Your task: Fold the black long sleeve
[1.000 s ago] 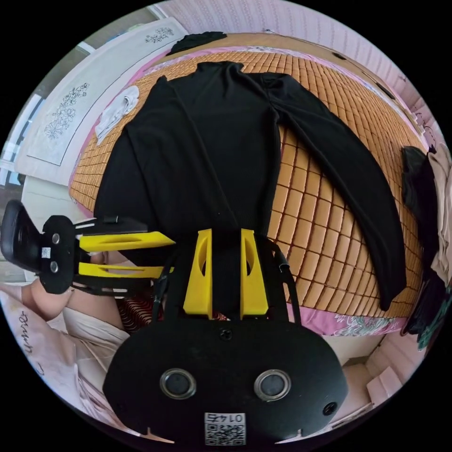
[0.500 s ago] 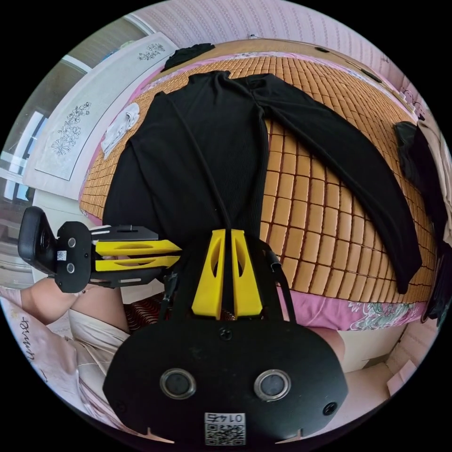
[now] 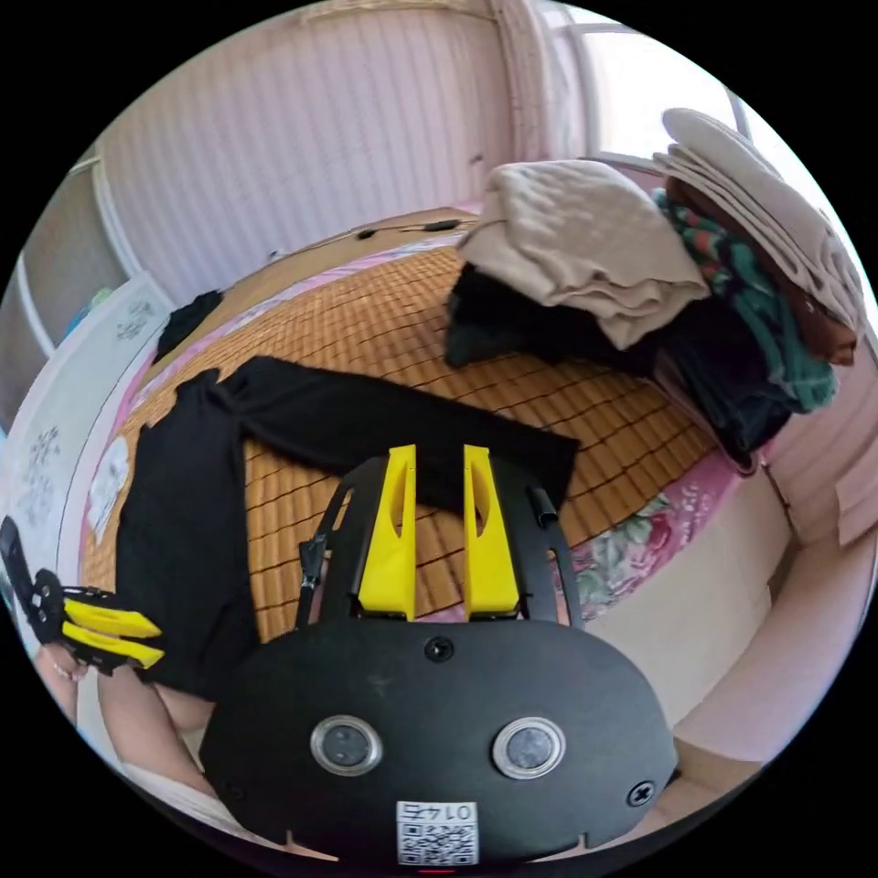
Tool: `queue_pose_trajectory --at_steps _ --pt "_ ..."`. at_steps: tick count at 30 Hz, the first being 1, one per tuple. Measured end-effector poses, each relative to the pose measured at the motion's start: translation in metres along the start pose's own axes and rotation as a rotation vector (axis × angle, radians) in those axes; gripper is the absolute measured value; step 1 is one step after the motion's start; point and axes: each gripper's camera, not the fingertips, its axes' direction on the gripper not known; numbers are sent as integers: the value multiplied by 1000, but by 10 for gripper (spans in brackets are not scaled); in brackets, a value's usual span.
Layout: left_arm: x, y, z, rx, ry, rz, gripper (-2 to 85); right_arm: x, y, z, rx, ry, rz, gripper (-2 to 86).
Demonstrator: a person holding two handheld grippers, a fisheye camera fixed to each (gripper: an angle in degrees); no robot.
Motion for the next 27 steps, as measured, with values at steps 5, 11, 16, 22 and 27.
queue_pose_trajectory --at_steps 5,11,16,22,27 --pt "-22 -77 5 5 -161 62 57 50 -23 12 25 98 125 134" --pt "-30 -169 40 31 -294 121 69 78 -40 26 -57 57 193 135" --pt "-32 -243 83 81 -328 176 94 93 -44 15 -56 92 203 80" --pt "-44 -314 146 -2 -268 144 121 119 -39 -1 -16 -42 235 20" --pt "-55 -335 169 -38 -260 115 104 143 -30 -5 -15 -114 266 12"
